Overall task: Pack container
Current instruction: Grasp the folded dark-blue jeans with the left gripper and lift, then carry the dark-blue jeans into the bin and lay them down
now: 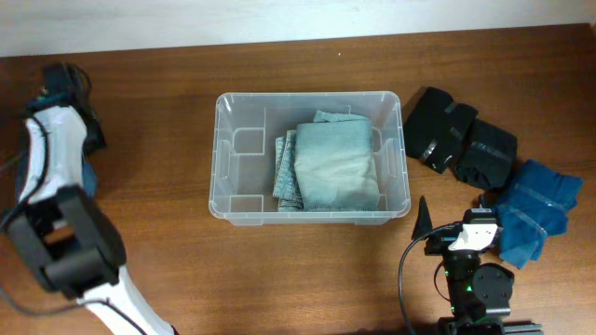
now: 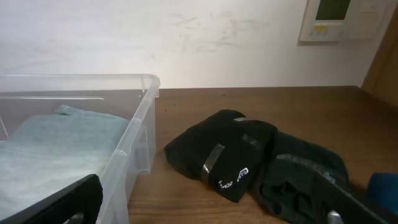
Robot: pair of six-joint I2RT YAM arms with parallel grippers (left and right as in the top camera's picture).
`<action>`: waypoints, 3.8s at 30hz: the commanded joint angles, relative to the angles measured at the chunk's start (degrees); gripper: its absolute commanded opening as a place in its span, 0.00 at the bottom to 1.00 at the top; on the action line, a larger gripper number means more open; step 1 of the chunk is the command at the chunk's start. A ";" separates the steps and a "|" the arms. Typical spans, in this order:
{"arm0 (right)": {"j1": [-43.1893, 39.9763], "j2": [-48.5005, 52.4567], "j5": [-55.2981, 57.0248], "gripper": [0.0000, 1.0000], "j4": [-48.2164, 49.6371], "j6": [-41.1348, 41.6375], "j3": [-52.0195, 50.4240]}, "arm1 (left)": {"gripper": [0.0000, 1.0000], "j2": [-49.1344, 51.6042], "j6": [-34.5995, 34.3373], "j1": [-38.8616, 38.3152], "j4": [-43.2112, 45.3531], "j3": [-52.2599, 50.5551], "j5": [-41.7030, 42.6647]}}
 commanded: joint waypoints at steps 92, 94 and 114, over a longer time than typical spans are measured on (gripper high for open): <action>-0.15 -0.39 0.87 0.98 -0.39 0.35 -0.26 | 0.01 -15.23 -28.17 -64.24 -10.23 8.50 -15.37; -0.15 -0.39 0.87 0.98 -0.42 0.35 -0.26 | 0.01 -15.23 -28.17 -64.76 -9.29 11.58 -12.37; -0.15 -0.37 0.90 0.98 -0.42 0.33 -0.26 | 0.00 -14.58 -28.24 -65.09 -3.91 15.34 -5.14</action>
